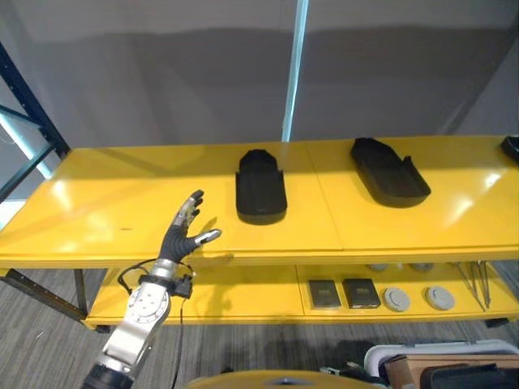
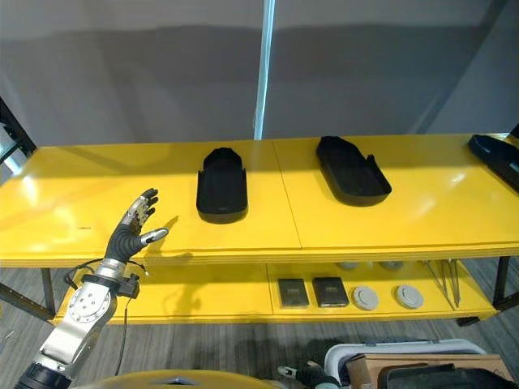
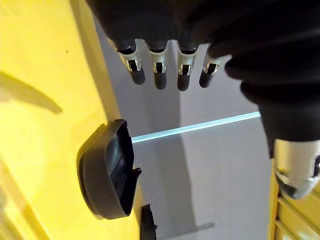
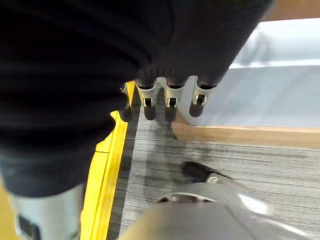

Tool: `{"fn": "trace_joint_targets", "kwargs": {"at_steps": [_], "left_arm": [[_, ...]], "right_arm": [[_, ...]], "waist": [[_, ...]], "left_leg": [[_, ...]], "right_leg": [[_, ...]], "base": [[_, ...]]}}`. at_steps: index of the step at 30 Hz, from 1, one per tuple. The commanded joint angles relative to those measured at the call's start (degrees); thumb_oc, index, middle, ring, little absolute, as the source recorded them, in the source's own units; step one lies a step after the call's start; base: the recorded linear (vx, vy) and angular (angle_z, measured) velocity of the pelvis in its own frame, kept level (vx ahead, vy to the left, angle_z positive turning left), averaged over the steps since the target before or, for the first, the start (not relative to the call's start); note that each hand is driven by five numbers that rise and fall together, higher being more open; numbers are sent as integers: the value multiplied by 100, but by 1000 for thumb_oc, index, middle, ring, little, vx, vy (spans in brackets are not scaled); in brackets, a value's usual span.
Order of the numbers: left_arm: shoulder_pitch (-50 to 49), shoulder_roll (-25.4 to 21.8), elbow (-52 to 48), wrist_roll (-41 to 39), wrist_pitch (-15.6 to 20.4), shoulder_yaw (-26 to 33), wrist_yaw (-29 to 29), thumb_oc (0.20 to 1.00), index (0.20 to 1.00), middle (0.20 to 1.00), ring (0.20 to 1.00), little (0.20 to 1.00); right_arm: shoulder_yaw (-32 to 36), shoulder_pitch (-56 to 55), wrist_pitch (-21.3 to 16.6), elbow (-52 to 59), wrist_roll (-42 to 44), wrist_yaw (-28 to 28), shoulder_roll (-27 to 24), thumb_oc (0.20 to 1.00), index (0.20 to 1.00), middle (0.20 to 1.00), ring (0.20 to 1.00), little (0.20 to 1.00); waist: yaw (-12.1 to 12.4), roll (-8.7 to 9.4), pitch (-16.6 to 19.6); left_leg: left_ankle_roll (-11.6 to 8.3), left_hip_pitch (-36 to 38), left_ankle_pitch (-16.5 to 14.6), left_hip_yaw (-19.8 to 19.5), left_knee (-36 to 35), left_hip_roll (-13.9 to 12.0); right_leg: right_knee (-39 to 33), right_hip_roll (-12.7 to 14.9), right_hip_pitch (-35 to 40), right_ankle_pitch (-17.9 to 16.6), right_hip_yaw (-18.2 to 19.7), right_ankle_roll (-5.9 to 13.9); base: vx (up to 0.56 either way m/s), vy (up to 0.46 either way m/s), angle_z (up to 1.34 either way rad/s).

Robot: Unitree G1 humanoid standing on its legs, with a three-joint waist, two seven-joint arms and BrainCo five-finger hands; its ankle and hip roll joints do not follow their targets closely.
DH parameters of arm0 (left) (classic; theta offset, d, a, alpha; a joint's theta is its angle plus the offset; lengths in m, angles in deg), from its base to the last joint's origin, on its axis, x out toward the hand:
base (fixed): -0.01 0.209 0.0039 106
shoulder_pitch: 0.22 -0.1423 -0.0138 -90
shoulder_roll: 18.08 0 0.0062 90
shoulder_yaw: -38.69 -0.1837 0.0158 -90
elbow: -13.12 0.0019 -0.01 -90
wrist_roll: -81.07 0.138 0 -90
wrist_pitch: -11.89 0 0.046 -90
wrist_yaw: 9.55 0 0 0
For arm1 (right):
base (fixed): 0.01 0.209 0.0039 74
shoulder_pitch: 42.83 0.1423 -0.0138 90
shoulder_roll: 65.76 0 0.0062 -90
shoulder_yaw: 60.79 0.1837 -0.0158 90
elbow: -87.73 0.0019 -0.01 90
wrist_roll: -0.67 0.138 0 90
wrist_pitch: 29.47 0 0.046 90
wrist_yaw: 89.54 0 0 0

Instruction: Move parts from the plastic box to the shelf.

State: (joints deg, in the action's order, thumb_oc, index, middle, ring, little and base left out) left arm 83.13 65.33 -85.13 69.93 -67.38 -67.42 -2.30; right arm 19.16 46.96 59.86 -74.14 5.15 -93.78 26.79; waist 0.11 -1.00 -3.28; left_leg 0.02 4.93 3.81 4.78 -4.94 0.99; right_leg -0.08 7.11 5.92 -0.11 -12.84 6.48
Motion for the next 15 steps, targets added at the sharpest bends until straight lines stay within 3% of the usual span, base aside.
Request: {"fn": "trace_joint_targets", "kwargs": {"at_steps": [1,3,5,6,7,8,9,10,11,14,15], "left_arm": [[459,-213,-403,88,336,138,42,1000,1000,1000,1000,1000],[531,-245,-407,132,343,128,72,1000,1000,1000,1000,1000],[804,-374,-360,292,377,156,231,1000,1000,1000,1000,1000],[879,-401,-321,330,387,159,296,1000,1000,1000,1000,1000],[993,-440,-232,415,349,188,376,1000,1000,1000,1000,1000],[999,-437,-225,417,353,184,379,1000,1000,1000,1000,1000],[1060,-395,-164,363,325,253,425,1000,1000,1000,1000,1000],[1067,-367,-151,328,313,303,438,1000,1000,1000,1000,1000],[1069,-363,-149,326,313,299,437,1000,1000,1000,1000,1000],[1059,-248,-115,179,314,460,540,1000,1000,1000,1000,1000],[1006,-203,-108,156,300,530,520,1000,1000,1000,1000,1000]], "right_arm": [[507,102,-223,-79,1076,-254,277,1000,1000,1000,1000,1000],[553,89,-250,-49,1174,-278,321,1000,1000,1000,1000,1000],[444,174,-235,-37,1067,-290,382,1000,1000,1000,1000,1000],[383,194,-219,-55,987,-290,392,1000,1000,1000,1000,1000],[247,182,-173,-105,810,-262,402,1000,1000,1000,1000,1000],[250,183,-172,-104,809,-262,400,1000,1000,1000,1000,1000],[264,170,-156,-145,760,-256,363,1000,1000,1000,1000,1000],[319,155,-155,-193,770,-258,337,1000,1000,1000,1000,1000],[323,155,-158,-195,769,-256,332,1000,1000,1000,1000,1000],[338,133,-164,-262,696,-242,327,1000,1000,1000,1000,1000],[294,130,-167,-282,606,-240,343,1000,1000,1000,1000,1000]], "waist": [[-200,383,-252],[-225,392,-285],[-338,382,-458],[-329,333,-477],[-234,163,-531],[-233,168,-534],[-140,116,-490],[-85,110,-468],[-79,117,-480],[138,151,-357],[237,182,-279]], "left_leg": [[73,129,-888,-74,-6,21],[81,87,-884,-30,-6,10],[100,-26,-838,196,-6,-100],[103,-86,-810,309,-6,-174],[154,-103,-728,595,-6,-335],[153,-100,-730,595,-6,-329],[196,-60,-793,874,25,-361],[240,-33,-807,1069,45,-343],[243,-16,-816,1073,45,-328],[328,-107,-924,1679,283,-294],[322,-147,-991,1989,470,-307]], "right_leg": [[271,574,-366,-55,54,468],[287,551,-469,-112,109,477],[566,551,-980,-559,156,596],[666,558,-1113,-552,5,632],[1314,732,-1154,-205,-699,527],[1359,746,-1171,-176,-693,526],[1940,976,-904,139,-1281,438],[2211,1125,-746,226,-1582,403],[2247,1147,-746,251,-1572,410],[2355,1434,-176,210,-2396,408],[1890,1266,-2,451,-2684,338]], "base": [[-98,96,-16],[-89,33,-34],[-184,15,-35],[-247,122,-42],[-152,108,-73],[-134,196,-143],[-56,119,-158],[-55,123,-149],[-56,38,-124],[-74,-10,-135],[-60,-76,-142]]}}
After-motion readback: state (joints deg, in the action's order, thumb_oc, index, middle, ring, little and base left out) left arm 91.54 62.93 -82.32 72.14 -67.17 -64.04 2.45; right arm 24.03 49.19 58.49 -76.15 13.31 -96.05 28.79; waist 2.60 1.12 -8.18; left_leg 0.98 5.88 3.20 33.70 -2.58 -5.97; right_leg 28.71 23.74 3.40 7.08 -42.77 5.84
